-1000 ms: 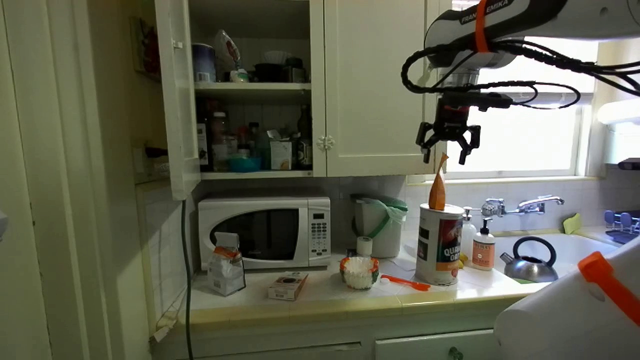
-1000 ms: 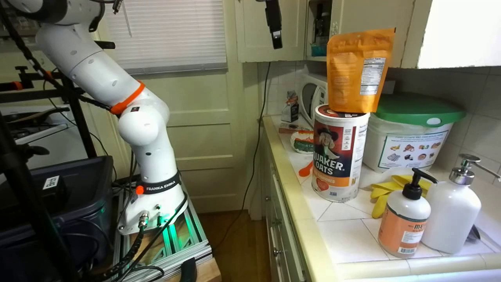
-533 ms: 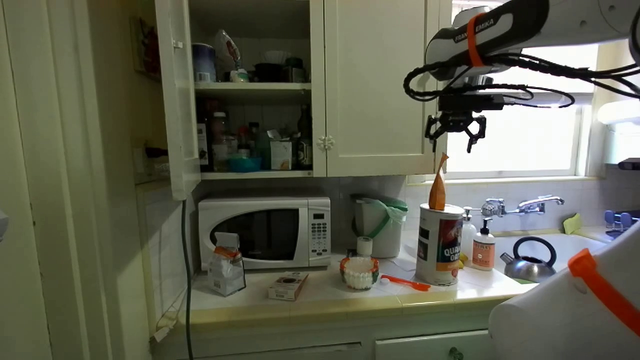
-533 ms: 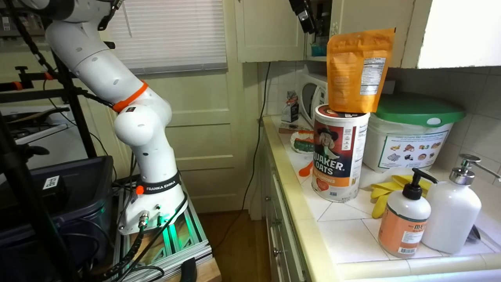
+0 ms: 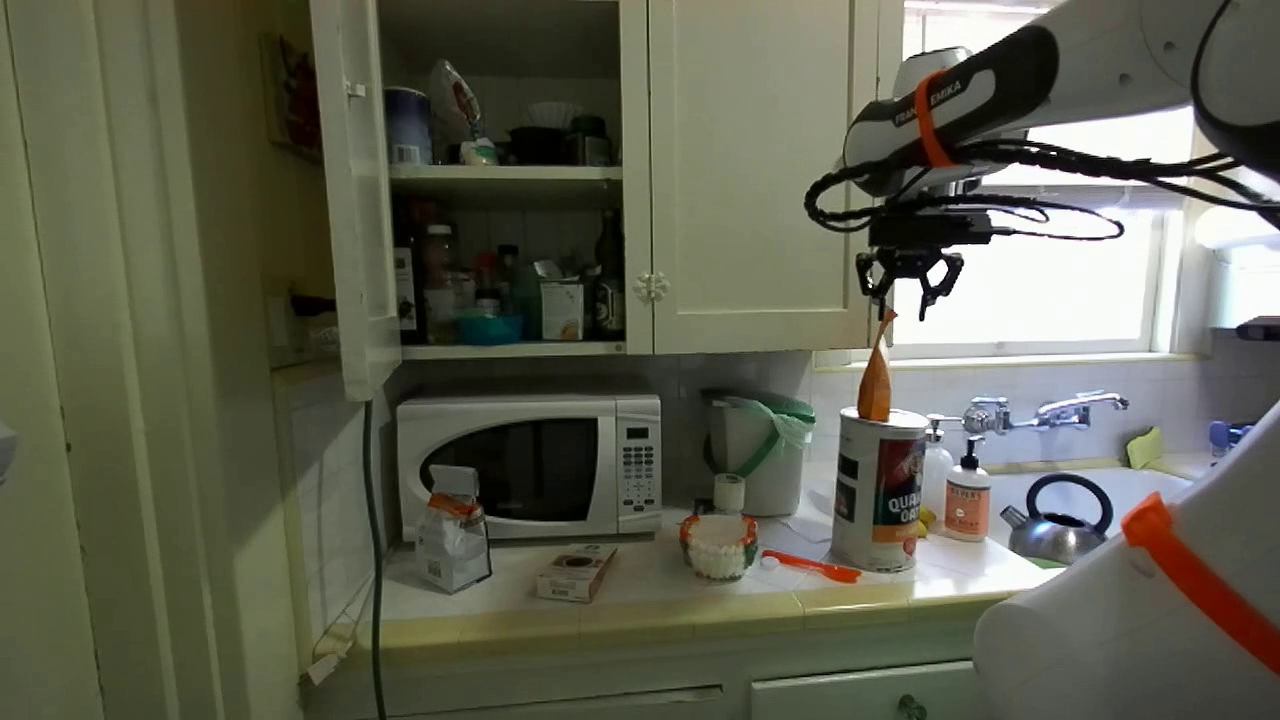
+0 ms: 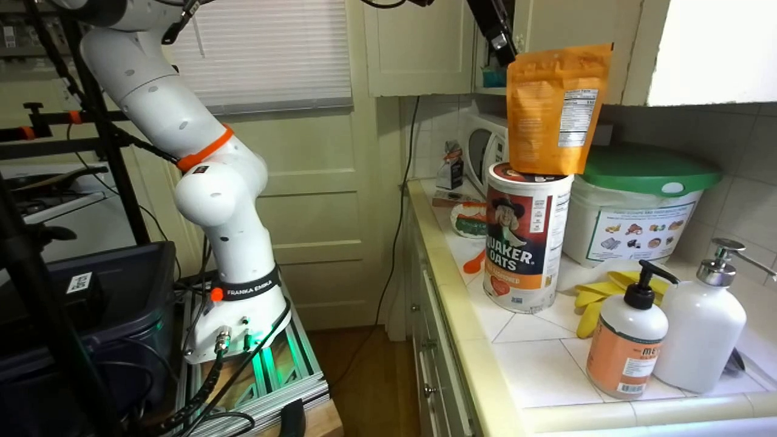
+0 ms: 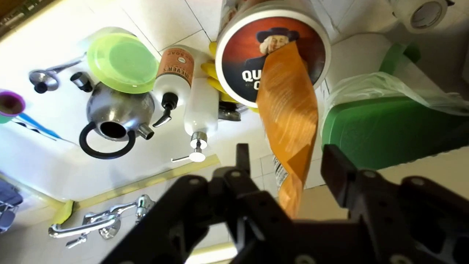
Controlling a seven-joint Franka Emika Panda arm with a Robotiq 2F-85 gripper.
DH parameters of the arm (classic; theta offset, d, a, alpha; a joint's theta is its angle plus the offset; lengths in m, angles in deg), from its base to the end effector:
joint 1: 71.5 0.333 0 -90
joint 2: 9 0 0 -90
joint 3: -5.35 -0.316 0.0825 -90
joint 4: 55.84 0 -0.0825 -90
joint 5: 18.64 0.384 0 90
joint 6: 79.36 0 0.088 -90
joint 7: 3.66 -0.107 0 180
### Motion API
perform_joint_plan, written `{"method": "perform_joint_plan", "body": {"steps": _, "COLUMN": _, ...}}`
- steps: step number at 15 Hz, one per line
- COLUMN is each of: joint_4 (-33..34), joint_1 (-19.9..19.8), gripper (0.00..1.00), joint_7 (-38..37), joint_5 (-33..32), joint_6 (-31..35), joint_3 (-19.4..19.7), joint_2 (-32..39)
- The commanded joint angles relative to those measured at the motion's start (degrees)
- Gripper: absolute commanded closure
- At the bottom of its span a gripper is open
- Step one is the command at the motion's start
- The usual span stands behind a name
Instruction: Put the orange packet inside the open cabinet
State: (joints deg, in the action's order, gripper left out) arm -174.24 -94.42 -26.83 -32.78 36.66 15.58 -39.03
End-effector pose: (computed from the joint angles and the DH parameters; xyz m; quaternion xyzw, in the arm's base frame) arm 0.3371 -0.2624 0.6835 0.8669 -0.4330 0.2283 0.0946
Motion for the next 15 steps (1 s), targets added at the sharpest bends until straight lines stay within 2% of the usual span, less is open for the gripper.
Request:
{"method": "perform_joint_plan", "body": {"steps": 1, "joint_4": -2.74, "joint_1": 0.21, "gripper": 0.66, "joint_7": -0.11, "joint_5": -1.17, "joint_6": 5.92, "joint_3": -0.51, "joint_2": 0.06}}
{"method": "perform_joint_plan", "body": {"steps": 3, "joint_4": -3.41, "joint_1": 0.25, "gripper": 0.7, "joint_7": 0.21, "joint_5": -0.86, "joint_6": 7.57, "joint_3": -0.76, "joint_2": 0.3}}
{"method": "perform_joint_plan", "body": {"steps": 4, "joint_4": -3.78, "joint_1": 0.35, "gripper": 0.85, "joint_7": 0.43, "joint_5": -0.61, "joint_6": 7.98, "joint_3": -0.86, "joint_2": 0.2}}
{"method": "perform_joint_plan", "body": {"steps": 6, "joint_4": -4.01, "joint_1": 0.64, "gripper": 1.0, "joint_7": 1.15, "joint_5": -0.21, "joint_6": 7.81, "joint_3": -1.08, "joint_2": -0.43}}
{"method": "perform_joint_plan", "body": {"steps": 12, "joint_4": -3.46, "joint_1": 0.03, "gripper": 1.0, "joint_7": 2.05, "joint_5": -2.14, "joint_6": 3.43, "joint_3": -3.45, "joint_2": -8.17}}
{"method": "perform_joint_plan", "body": {"steps": 15, "joint_4": -2.98, "joint_1": 4.68, "gripper": 1.0, "joint_7": 10.69, "joint_5": 1.64, "joint_6": -4.94, "joint_3": -3.0, "joint_2": -13.66}}
